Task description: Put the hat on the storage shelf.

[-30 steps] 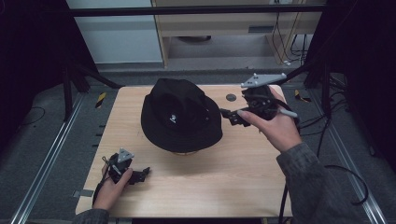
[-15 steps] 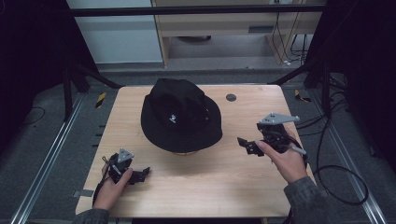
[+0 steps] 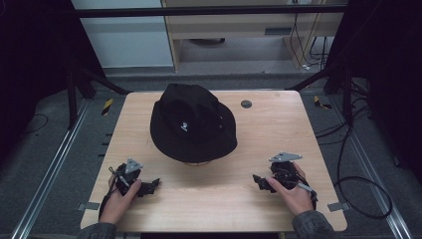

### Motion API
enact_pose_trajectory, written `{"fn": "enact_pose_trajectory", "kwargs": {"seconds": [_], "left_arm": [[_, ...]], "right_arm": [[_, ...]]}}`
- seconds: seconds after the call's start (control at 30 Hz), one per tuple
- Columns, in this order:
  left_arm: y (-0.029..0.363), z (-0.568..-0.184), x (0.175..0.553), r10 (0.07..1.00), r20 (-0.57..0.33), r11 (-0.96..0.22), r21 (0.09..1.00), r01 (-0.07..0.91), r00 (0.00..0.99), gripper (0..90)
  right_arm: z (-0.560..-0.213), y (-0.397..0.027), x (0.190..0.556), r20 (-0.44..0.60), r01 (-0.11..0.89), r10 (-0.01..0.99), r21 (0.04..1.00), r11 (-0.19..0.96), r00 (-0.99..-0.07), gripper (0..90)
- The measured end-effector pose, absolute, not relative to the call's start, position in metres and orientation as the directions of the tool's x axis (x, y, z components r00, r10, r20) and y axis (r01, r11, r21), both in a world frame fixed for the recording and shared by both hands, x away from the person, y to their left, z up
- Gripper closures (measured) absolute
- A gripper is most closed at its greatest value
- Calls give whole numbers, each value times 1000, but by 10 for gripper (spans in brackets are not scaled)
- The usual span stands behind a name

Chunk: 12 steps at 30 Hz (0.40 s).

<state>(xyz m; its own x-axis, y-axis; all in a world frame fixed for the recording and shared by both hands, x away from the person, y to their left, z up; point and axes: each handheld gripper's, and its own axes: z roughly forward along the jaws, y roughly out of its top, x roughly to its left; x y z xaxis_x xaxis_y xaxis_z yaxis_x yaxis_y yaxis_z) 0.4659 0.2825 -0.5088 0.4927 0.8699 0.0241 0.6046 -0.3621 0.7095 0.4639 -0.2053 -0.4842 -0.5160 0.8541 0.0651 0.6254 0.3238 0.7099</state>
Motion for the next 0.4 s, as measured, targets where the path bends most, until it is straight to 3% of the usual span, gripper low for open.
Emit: {"fn": "enact_pose_trajectory", "kwargs": {"seconds": [0.3, 0.4], "left_arm": [[283, -509, 466, 870, 25, -363, 709, 604, 493, 0], [282, -509, 466, 870, 22, -361, 709, 605, 492, 0]], "right_arm": [[-502, -200, 465, 4, 651, 866, 661, 373, -501, 73], [-507, -198, 461, -10, 630, 869, 685, 366, -494, 53]]}}
